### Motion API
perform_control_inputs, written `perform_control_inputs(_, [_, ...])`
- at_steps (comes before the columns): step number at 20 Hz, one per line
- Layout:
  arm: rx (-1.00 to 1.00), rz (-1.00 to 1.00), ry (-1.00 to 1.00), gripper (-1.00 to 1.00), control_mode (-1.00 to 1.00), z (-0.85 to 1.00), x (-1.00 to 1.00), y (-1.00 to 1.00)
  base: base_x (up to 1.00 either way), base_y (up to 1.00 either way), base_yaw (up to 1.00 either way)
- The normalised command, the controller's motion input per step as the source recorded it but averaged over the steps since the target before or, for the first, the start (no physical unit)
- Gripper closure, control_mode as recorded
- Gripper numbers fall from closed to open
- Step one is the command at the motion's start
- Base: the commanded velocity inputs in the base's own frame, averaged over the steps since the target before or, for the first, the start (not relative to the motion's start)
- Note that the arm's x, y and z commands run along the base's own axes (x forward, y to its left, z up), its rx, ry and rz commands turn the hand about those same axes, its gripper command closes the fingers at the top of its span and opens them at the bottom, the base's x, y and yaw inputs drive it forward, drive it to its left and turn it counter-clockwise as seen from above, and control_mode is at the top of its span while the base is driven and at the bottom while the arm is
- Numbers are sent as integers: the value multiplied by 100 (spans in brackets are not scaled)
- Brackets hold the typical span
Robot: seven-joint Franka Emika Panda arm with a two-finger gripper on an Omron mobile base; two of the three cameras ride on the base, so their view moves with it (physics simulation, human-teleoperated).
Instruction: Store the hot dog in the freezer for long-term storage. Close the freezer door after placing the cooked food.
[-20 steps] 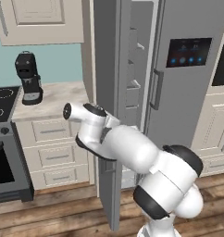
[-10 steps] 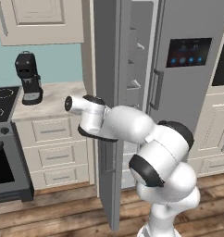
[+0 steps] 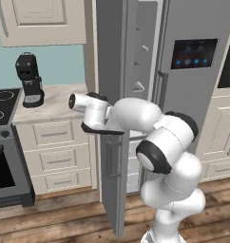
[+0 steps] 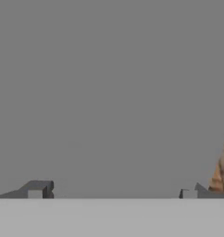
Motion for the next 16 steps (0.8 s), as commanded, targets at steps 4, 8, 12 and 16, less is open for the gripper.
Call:
perform_control_inputs(4, [0, 4, 0, -100, -100, 0, 15, -66, 0, 0, 0])
perform_control_inputs(8, [1, 18, -1, -100, -100, 0, 15, -96, 0, 0, 0])
perform_control_inputs(12, [3, 21, 0, -100, -100, 0, 27, -100, 0, 0, 0])
perform_control_inputs(16, [1, 19, 0, -100, -100, 0, 40, -100, 0, 0, 0])
